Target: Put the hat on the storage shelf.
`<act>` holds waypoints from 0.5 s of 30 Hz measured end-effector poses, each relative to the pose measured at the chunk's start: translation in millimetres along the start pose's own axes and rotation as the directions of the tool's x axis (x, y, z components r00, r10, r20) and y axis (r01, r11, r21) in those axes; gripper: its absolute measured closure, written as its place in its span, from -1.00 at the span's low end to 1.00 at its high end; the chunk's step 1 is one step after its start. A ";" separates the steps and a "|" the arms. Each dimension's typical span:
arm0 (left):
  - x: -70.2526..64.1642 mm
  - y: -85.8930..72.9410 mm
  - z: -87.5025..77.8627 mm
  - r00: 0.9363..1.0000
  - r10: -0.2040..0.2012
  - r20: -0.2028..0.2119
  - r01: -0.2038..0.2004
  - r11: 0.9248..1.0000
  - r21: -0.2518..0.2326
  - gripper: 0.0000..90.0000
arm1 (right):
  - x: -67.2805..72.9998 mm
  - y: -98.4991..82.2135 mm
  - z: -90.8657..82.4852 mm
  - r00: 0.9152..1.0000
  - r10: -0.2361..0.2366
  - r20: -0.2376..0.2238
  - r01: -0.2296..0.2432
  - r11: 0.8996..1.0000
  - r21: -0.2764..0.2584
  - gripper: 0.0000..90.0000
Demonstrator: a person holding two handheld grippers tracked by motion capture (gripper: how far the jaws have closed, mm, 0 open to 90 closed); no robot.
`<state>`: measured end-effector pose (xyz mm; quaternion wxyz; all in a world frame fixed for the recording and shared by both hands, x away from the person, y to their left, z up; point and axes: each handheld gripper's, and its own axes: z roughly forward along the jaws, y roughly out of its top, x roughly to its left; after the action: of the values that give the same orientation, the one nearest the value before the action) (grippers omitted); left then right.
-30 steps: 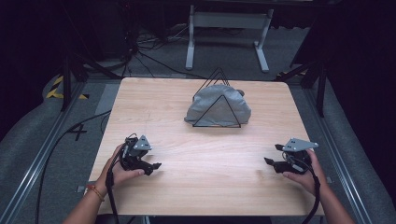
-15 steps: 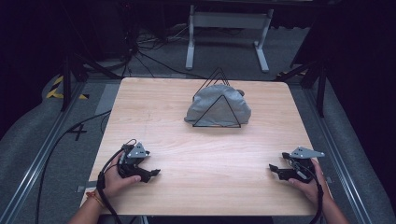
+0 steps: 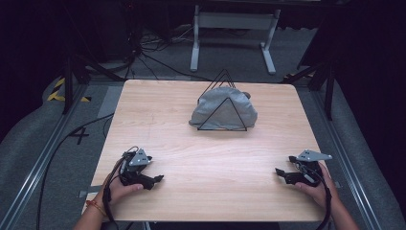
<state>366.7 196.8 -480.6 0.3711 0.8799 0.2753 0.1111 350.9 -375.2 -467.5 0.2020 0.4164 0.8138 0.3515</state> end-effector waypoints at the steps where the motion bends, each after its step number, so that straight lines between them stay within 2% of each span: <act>1: 0.1 0.1 0.0 1.000 -0.001 0.001 0.001 1.000 0.001 -0.67 | -0.1 0.0 0.1 1.000 0.001 0.000 -0.001 1.000 0.000 -0.59; 15: -0.5 -0.1 0.0 1.000 -0.005 -0.003 0.005 1.000 0.000 -0.68 | -2.3 1.6 1.8 1.000 -0.002 -0.011 0.002 1.000 0.004 -0.63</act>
<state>366.3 196.6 -480.7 0.3708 0.8791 0.2779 0.1116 354.1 -375.7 -467.5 0.1971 0.4141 0.8159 0.3521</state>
